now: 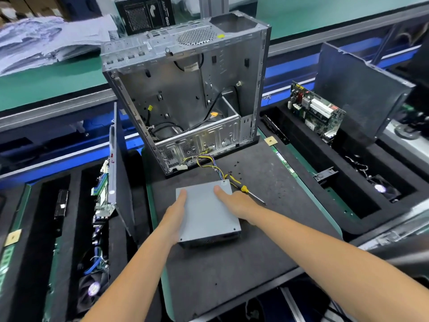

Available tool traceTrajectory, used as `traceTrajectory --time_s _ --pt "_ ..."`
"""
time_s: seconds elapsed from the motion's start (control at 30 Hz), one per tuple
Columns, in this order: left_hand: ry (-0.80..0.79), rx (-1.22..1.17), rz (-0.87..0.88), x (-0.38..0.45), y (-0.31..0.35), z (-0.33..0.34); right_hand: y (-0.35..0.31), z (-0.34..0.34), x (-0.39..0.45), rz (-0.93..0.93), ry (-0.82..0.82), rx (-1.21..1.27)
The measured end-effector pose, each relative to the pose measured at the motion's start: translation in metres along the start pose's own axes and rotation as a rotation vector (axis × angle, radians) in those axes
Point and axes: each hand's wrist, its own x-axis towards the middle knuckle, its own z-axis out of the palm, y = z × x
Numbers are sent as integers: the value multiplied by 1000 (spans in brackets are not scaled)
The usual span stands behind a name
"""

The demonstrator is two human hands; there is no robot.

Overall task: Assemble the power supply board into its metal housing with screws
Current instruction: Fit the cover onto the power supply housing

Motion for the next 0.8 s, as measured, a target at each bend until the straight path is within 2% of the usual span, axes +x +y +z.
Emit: traceTrajectory --time_s 0.1,0.2,0.3,0.6,0.8 --pt "26 78 19 -2 1 -2 0 -1 1 -19 21 -95" --pt "36 119 10 -2 3 -3 0 -4 3 15 -49 -45" --pt "14 59 -4 -4 4 -2 -2 -4 2 52 -83 54" --pt "-39 -48 -31 -4 6 -3 -2 -3 4 32 -90 151" --pt "-74 -62 5 -1 7 -8 4 -8 7 4 -220 262"
